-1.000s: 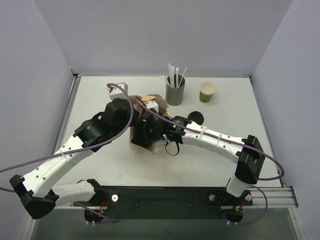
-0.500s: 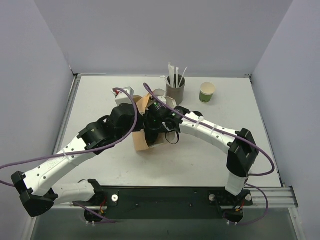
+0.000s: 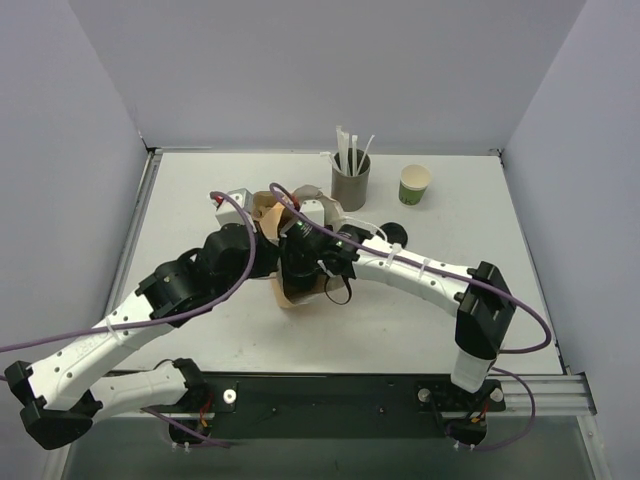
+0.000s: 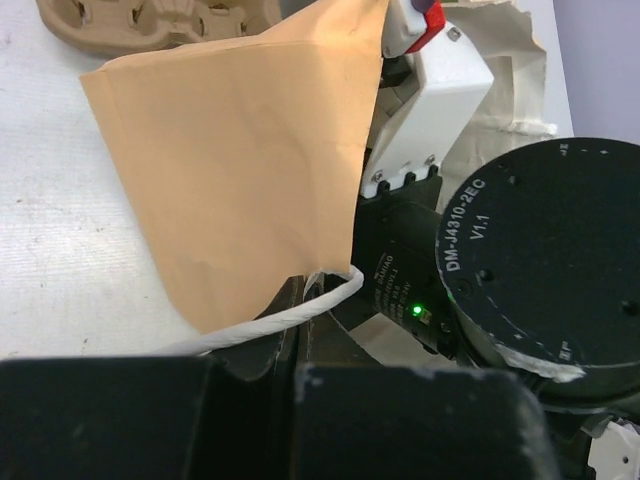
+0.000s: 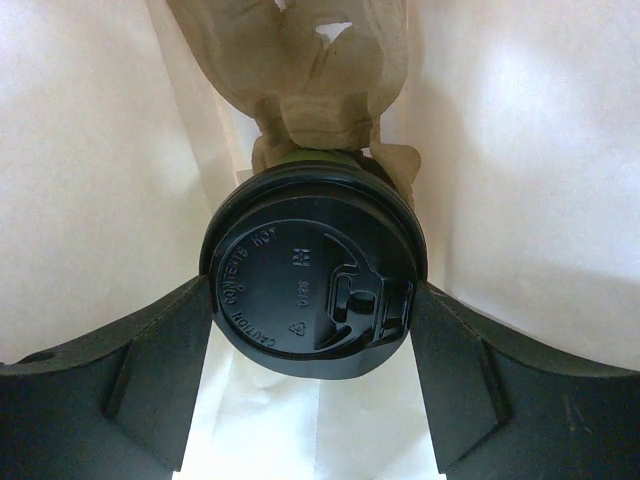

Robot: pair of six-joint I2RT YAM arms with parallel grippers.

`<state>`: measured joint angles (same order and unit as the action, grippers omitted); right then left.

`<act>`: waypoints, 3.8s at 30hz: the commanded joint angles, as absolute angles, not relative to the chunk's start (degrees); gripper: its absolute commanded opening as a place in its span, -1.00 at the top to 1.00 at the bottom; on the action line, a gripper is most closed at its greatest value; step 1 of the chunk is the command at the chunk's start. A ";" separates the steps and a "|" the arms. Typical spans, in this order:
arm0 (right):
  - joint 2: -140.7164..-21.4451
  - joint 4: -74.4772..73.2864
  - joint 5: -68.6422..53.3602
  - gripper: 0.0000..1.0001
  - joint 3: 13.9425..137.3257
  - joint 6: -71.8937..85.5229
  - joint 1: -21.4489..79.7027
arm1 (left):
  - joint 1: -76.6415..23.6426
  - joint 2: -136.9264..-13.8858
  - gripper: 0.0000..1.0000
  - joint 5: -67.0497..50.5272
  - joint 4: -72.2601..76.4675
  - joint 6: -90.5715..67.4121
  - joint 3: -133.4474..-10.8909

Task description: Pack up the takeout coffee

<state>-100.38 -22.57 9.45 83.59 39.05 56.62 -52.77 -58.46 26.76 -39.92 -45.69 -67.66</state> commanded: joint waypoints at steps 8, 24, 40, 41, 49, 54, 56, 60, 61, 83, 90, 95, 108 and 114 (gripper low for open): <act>-101.96 -39.99 30.32 0.01 92.11 24.70 58.18 | -53.26 -51.94 0.70 23.39 -34.98 -52.65 -63.02; -101.43 -36.75 33.58 0.03 85.97 13.89 62.05 | -52.21 -42.90 0.21 21.26 -34.70 -52.56 -58.88; -91.67 -22.77 27.51 0.03 67.51 6.68 63.54 | -49.67 -46.05 0.10 33.76 -48.17 -38.62 -72.15; -90.97 -22.15 27.25 0.03 66.28 6.24 63.54 | -48.88 -46.84 0.07 31.84 -47.82 -36.32 -72.59; -84.11 -16.97 25.84 0.02 56.70 3.52 63.98 | -29.46 -54.93 0.11 -6.35 -42.37 -24.27 -74.09; -83.23 -16.17 25.75 0.02 55.11 2.55 64.07 | -27.07 -57.13 0.12 -16.08 -41.14 -20.48 -74.97; -83.15 -16.17 25.75 0.02 54.76 2.29 64.07 | -26.90 -56.43 0.09 -18.53 -40.08 -19.95 -74.36; -82.18 -16.00 25.84 0.02 53.80 2.11 64.34 | -26.89 -56.95 0.07 -23.20 -42.26 -18.02 -74.62; -82.00 -16.17 25.84 0.02 53.70 2.11 64.51 | -26.89 -57.13 0.07 -22.94 -42.88 -17.50 -74.53; -83.76 -18.02 28.91 0.03 51.85 1.67 67.41 | -30.93 -61.08 0.01 -17.76 -49.14 -11.16 -73.13; -84.99 -18.46 31.11 0.03 52.56 0.88 67.41 | -36.21 -61.61 0.32 -8.98 -50.89 -12.39 -72.33; -85.34 -18.20 34.10 0.03 54.23 0.35 67.50 | -36.65 -61.70 0.78 -4.84 -53.69 -12.22 -72.68; -84.37 -13.54 40.60 0.02 57.39 -4.57 67.06 | -36.65 -61.52 1.00 -6.24 -55.20 -12.39 -72.42; -83.76 -12.57 40.25 0.02 57.66 -5.18 67.06 | -36.65 -60.73 1.00 -7.91 -53.97 -13.79 -71.37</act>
<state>-84.16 -12.38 37.04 55.64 -4.40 67.48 -36.45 -61.95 -6.02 -54.22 -12.86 -71.75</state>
